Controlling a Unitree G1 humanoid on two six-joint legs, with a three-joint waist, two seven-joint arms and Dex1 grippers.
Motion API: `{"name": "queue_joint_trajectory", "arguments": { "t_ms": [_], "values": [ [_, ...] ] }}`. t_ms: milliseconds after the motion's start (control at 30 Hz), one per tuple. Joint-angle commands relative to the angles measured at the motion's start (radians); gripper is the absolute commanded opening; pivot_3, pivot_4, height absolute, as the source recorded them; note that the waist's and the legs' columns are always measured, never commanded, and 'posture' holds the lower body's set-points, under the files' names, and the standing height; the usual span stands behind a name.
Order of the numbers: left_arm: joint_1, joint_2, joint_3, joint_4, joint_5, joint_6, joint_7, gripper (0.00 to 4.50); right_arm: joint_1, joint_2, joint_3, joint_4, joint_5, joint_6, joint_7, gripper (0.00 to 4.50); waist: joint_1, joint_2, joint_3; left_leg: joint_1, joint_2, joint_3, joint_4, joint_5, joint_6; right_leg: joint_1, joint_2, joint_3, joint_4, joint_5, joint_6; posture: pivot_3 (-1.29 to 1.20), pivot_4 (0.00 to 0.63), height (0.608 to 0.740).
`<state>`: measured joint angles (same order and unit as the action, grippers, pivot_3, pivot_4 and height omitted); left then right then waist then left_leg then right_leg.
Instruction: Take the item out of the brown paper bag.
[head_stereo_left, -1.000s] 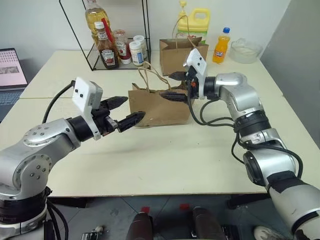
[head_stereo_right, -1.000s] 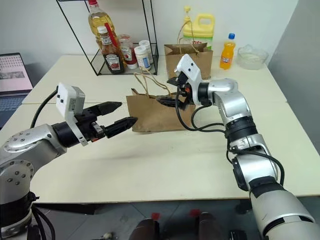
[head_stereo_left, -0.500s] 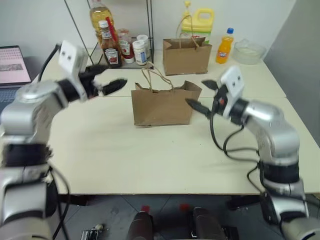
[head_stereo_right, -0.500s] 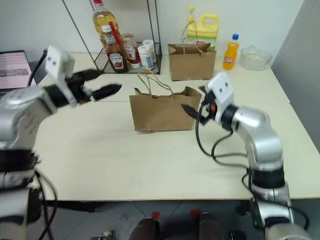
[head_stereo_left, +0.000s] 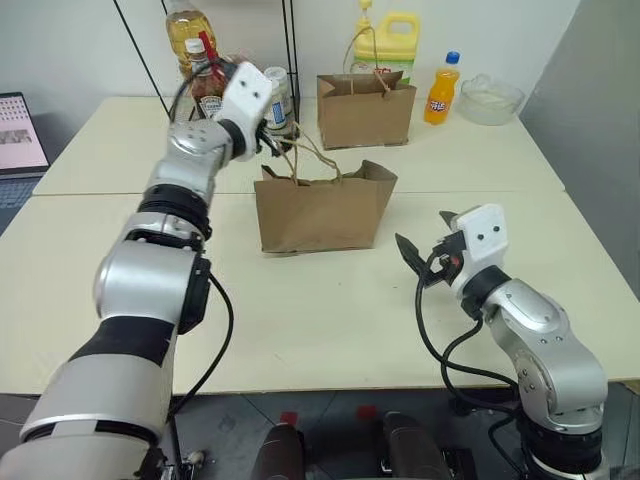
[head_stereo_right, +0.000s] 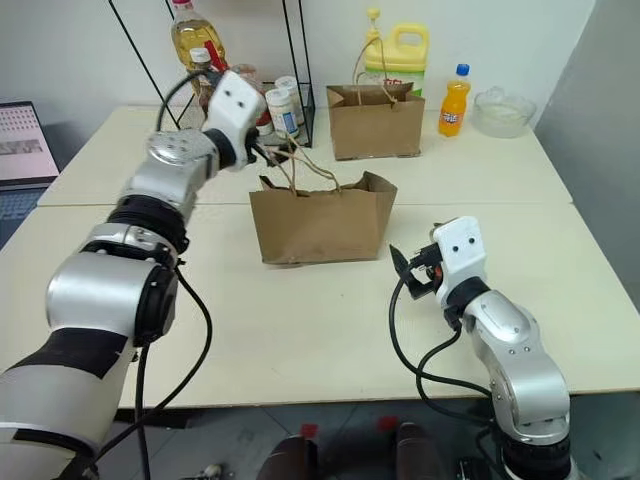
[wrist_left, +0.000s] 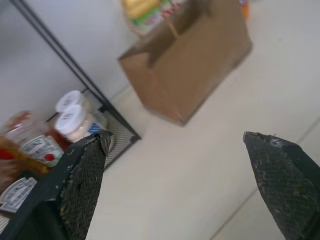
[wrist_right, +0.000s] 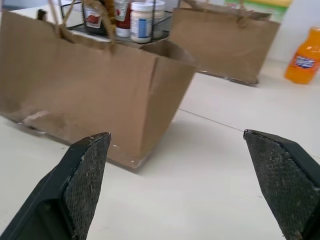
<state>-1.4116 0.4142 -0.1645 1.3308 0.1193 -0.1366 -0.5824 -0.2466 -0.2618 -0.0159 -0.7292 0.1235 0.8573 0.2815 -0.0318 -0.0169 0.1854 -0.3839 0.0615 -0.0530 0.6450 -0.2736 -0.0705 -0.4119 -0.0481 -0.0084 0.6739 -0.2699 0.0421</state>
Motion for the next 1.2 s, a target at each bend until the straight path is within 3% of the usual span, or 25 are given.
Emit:
{"name": "queue_joint_trajectory", "arguments": {
  "t_ms": [33, 367, 567, 967, 1200],
  "values": [
    [-0.041, -0.014, -0.013, -0.005, 0.046, -0.042, -0.077, 4.5, -0.002, -0.002, -0.02, -0.063, 0.008, 0.008, -0.025, 4.46, 0.0, 0.0, 0.0, 0.0, 0.0, 0.0, 0.0, 0.0, 0.0, 0.0, 0.0, 0.0, 0.0, 0.0, 0.0, 0.0, 0.15, 0.74],
    [-0.042, 0.041, -0.011, -0.053, 0.064, -0.075, -0.49, 4.5, -0.012, 0.004, -0.025, -0.029, 0.039, -0.007, -0.042, 4.46, -0.001, 0.0, 0.0, 0.0, 0.0, 0.0, 0.0, 0.0, 0.0, 0.0, 0.0, 0.0, 0.0, 0.0, 0.0, 0.0, 0.15, 0.74],
    [0.033, 0.076, -0.035, -0.198, 0.051, -0.057, -0.713, 4.5, -0.068, -0.016, -0.071, 0.085, 0.073, -0.058, -0.011, 4.46, -0.001, 0.0, 0.0, 0.0, 0.0, 0.0, 0.0, 0.0, 0.0, 0.0, 0.0, 0.0, 0.001, 0.0, 0.0, 0.0, 0.15, 0.74],
    [0.414, 0.192, -0.058, -0.959, -0.037, 0.321, -0.89, 4.5, -0.124, -0.056, -0.102, 0.232, 0.096, -0.16, 0.023, 4.46, -0.003, 0.0, 0.0, 0.002, 0.001, 0.0, 0.0, 0.0, 0.001, 0.0, 0.001, 0.003, 0.004, 0.0, 0.0, 0.0, 0.15, 0.74],
    [0.491, 0.244, -0.049, -1.196, -0.087, 0.461, -0.884, 4.5, -0.081, -0.098, -0.08, 0.225, 0.116, -0.186, 0.074, 4.46, 0.002, 0.0, 0.0, 0.001, 0.001, -0.001, 0.001, 0.0, 0.001, 0.001, 0.002, 0.003, 0.004, 0.0, 0.0, 0.0, 0.15, 0.74]
  ]
}}
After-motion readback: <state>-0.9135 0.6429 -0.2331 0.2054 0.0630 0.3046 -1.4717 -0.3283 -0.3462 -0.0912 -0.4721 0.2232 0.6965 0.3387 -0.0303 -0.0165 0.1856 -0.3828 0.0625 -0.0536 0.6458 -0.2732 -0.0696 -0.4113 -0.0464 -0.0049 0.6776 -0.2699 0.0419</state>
